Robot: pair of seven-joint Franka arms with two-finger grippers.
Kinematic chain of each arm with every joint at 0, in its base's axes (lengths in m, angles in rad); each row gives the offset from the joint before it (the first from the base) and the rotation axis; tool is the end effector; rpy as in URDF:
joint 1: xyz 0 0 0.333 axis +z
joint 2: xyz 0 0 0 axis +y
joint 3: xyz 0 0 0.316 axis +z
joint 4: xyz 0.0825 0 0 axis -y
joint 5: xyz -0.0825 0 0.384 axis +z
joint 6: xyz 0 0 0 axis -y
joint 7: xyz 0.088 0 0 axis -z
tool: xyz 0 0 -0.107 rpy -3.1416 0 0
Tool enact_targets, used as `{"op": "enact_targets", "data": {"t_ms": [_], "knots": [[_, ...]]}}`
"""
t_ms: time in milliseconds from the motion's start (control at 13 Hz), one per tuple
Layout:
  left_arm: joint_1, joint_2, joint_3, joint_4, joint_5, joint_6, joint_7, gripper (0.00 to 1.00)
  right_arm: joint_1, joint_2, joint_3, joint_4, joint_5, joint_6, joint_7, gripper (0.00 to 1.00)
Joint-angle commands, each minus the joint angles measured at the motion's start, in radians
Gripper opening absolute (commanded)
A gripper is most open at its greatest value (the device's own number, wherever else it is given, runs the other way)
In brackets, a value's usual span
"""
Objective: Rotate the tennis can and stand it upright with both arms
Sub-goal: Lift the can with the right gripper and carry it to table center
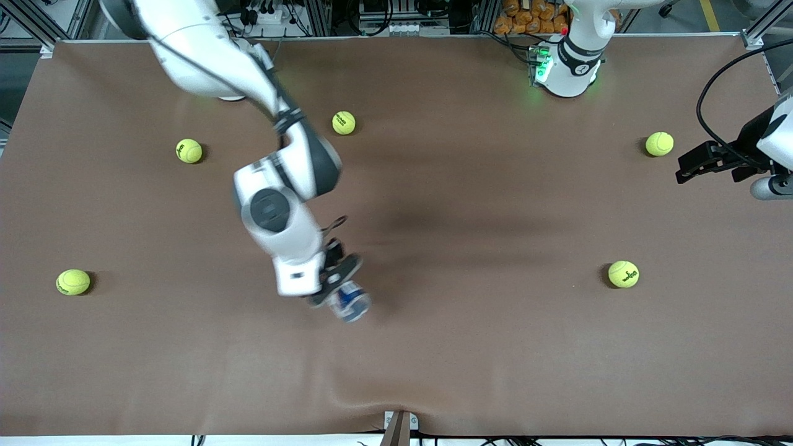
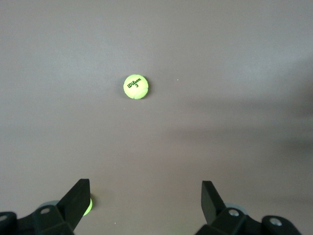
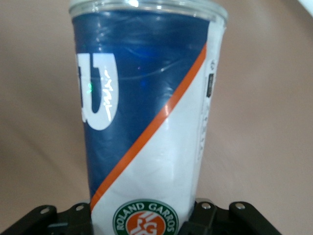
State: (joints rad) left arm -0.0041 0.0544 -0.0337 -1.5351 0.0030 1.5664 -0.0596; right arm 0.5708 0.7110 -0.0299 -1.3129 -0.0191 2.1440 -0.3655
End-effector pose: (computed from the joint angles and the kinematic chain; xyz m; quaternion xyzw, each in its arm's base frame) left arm 0.5702 -0.0207 0.6104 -0.9999 -0.0109 0.0115 0.0011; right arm 0.6408 0.3902 0.3292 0.8934 0.4450 0.0615 0.0125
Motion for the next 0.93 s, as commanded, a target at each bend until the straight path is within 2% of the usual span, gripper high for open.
{"op": "enact_targets", "data": {"t_ms": [0, 232, 386, 463, 540, 849], "knots": [[0.009, 0.002, -0.006, 0.006, 0.005, -0.013, 0.006, 1.0, 0.084, 0.013, -0.012, 0.003, -0.057, 0.03, -0.019, 0.49], [0.012, 0.004, -0.006, 0.003, 0.005, -0.013, 0.006, 1.0, 0.225, 0.044, -0.013, -0.015, -0.148, 0.033, -0.009, 0.49], [0.009, 0.004, -0.005, 0.001, 0.005, -0.013, 0.007, 1.0, 0.286, 0.058, -0.013, -0.061, -0.229, 0.077, -0.009, 0.49], [0.009, 0.007, -0.005, 0.003, 0.005, -0.014, 0.007, 1.0, 0.311, 0.071, -0.013, -0.084, -0.24, 0.109, -0.009, 0.49], [0.006, 0.01, -0.006, 0.006, 0.005, -0.013, 0.007, 1.0, 0.32, 0.097, -0.013, -0.091, -0.249, 0.143, -0.01, 0.53], [0.015, 0.012, -0.005, 0.003, 0.003, -0.014, 0.011, 1.0, 0.342, 0.173, -0.013, -0.089, -0.285, 0.234, -0.009, 0.54]]}}
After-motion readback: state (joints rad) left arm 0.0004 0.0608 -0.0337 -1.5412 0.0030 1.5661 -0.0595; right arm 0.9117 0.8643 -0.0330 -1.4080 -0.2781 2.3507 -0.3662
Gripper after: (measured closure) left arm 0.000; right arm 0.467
